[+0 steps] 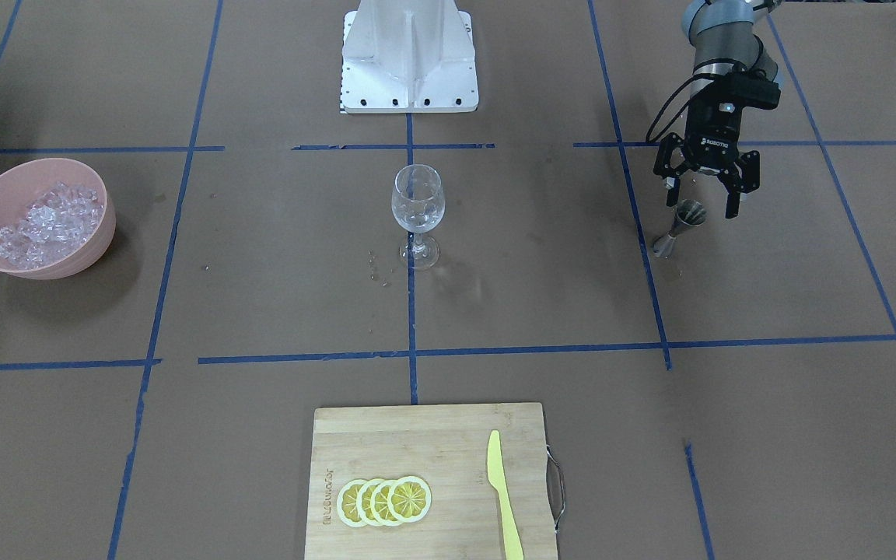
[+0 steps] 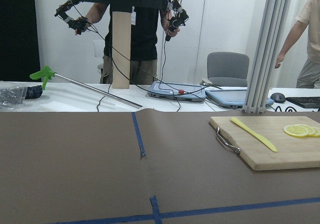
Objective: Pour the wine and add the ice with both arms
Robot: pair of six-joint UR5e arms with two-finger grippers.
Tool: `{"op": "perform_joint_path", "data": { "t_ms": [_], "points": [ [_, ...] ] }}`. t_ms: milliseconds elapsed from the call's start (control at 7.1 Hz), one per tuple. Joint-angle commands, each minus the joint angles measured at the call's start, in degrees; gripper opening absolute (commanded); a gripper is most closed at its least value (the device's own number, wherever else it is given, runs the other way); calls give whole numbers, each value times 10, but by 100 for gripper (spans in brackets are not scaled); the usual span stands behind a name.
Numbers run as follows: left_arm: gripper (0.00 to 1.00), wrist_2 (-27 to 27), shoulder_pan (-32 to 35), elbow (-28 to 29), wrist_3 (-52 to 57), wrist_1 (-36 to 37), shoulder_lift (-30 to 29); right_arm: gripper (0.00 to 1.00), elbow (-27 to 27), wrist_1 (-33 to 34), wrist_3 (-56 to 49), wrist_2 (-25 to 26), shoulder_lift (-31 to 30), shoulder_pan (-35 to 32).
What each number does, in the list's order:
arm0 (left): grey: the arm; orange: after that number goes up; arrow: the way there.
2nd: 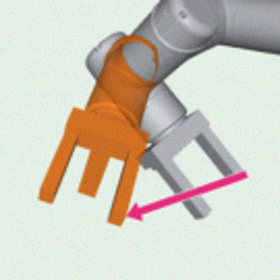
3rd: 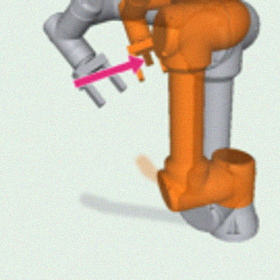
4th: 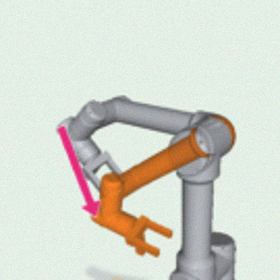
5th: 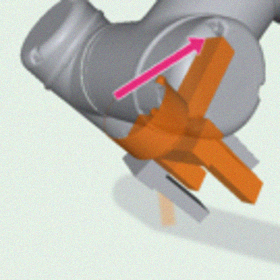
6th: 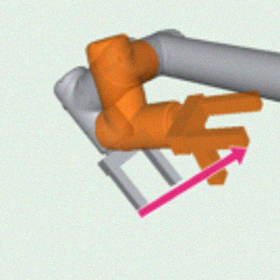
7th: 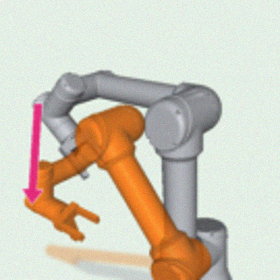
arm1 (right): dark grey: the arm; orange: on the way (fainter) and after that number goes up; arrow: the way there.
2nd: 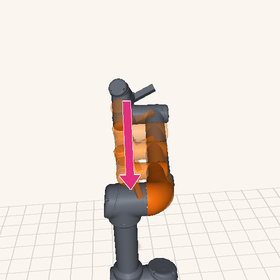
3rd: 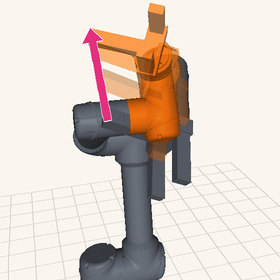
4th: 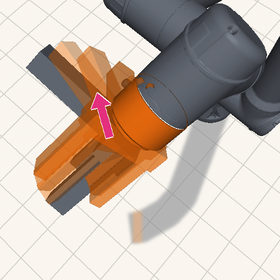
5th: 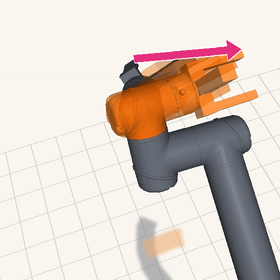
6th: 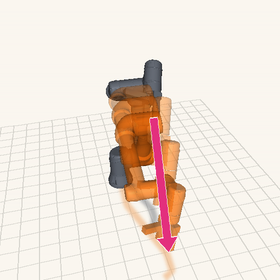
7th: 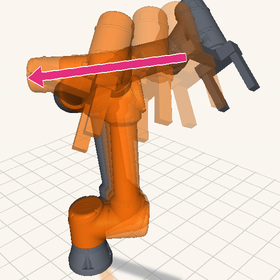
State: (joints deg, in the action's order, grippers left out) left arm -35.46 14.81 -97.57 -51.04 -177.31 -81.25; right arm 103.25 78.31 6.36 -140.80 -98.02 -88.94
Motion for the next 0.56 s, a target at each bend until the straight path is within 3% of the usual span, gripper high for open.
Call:
{"op": "perform_joint_path", "data": {
  "t_ms": [0,141,282,422],
  "points": [
    [100,-124,89,-17,68,-8,1,100,-1,0,1,0,1,0],
    [100,-241,179,-17,114,-1,0,100,0,0,1,0,1,0],
    [100,-399,287,-17,170,19,0,100,1,0,1,0,1,0],
    [100,-566,413,-17,223,101,-13,100,3,0,1,1,1,0]
  ]
}}
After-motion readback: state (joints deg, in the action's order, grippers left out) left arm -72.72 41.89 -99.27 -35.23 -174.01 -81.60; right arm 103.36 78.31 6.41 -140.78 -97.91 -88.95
